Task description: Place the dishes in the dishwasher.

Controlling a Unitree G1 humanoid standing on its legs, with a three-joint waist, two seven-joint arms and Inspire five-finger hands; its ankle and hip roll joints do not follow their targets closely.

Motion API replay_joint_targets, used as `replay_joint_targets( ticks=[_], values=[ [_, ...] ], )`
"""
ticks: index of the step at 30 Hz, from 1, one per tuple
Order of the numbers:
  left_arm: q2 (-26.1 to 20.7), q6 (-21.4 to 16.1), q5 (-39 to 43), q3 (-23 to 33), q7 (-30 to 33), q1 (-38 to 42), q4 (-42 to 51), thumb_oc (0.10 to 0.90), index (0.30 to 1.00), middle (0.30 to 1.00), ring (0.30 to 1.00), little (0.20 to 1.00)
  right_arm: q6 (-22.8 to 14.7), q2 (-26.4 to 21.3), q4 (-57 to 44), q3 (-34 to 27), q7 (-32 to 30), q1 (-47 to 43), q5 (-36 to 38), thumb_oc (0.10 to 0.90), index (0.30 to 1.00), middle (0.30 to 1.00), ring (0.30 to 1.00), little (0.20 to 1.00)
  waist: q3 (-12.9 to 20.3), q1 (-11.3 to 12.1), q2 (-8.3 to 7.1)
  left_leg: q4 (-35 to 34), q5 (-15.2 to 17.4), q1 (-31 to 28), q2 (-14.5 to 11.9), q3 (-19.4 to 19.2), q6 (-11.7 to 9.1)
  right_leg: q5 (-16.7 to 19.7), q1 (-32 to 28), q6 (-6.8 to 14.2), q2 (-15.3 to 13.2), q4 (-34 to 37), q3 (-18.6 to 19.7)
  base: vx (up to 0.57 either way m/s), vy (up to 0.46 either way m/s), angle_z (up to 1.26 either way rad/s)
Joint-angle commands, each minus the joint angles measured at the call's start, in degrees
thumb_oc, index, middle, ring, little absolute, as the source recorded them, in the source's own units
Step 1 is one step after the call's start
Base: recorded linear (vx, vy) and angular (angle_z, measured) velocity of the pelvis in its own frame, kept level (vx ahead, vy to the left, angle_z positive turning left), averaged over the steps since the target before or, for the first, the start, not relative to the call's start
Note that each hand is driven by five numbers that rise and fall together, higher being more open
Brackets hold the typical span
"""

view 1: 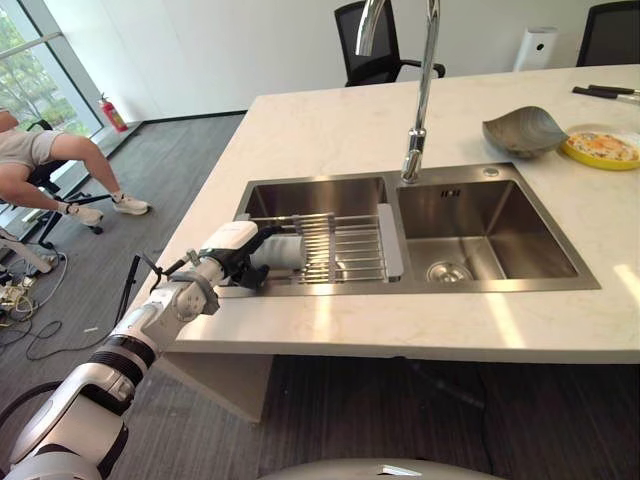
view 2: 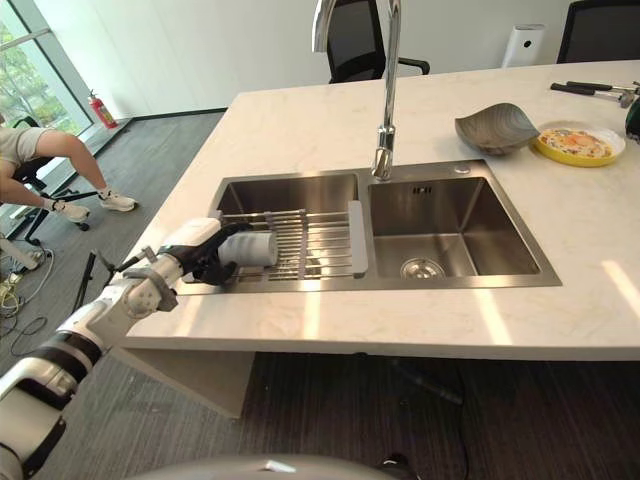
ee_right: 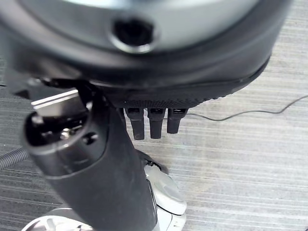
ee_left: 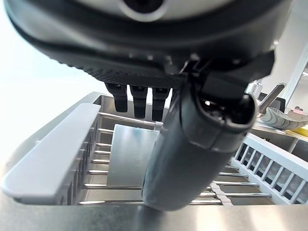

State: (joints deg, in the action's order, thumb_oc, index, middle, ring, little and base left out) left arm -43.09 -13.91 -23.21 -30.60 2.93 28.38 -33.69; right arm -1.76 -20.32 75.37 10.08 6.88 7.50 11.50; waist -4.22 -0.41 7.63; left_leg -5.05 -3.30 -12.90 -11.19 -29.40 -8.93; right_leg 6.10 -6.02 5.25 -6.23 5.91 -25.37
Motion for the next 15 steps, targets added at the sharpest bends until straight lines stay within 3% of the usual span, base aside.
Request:
replay_joint_targets(
  ticks=[1,15],
  values=[
    [-3.3,2.6,-1.9,0.2,3.3,9.4,-5.5,0.800,0.900,0.900,0.900,0.900,-0.6,6.8,-1.2,1.2,1.5,-2.8,2.4,0.800,0.900,0.900,0.900,0.900,-0.1,-0.4,-4.38,5.7,0.3,4.7,2.1,0.1,0.3,-2.4,-3.1,8.5,-10.1,-2.0,-2.8,0.00,0.011,-0.03],
    [-0.1,2.9,0.4,-3.1,3.6,15.1,-12.8,0.800,0.900,0.900,0.900,0.900,-0.5,3.3,1.3,-0.1,1.7,-3.2,3.0,0.800,0.900,0.900,0.900,0.900,-0.6,-1.2,-4.90,6.0,0.8,5.0,2.8,-0.3,1.0,-1.7,-2.4,9.0,-11.1,-2.4,-3.2,0.00,0.003,-0.01]
  ],
)
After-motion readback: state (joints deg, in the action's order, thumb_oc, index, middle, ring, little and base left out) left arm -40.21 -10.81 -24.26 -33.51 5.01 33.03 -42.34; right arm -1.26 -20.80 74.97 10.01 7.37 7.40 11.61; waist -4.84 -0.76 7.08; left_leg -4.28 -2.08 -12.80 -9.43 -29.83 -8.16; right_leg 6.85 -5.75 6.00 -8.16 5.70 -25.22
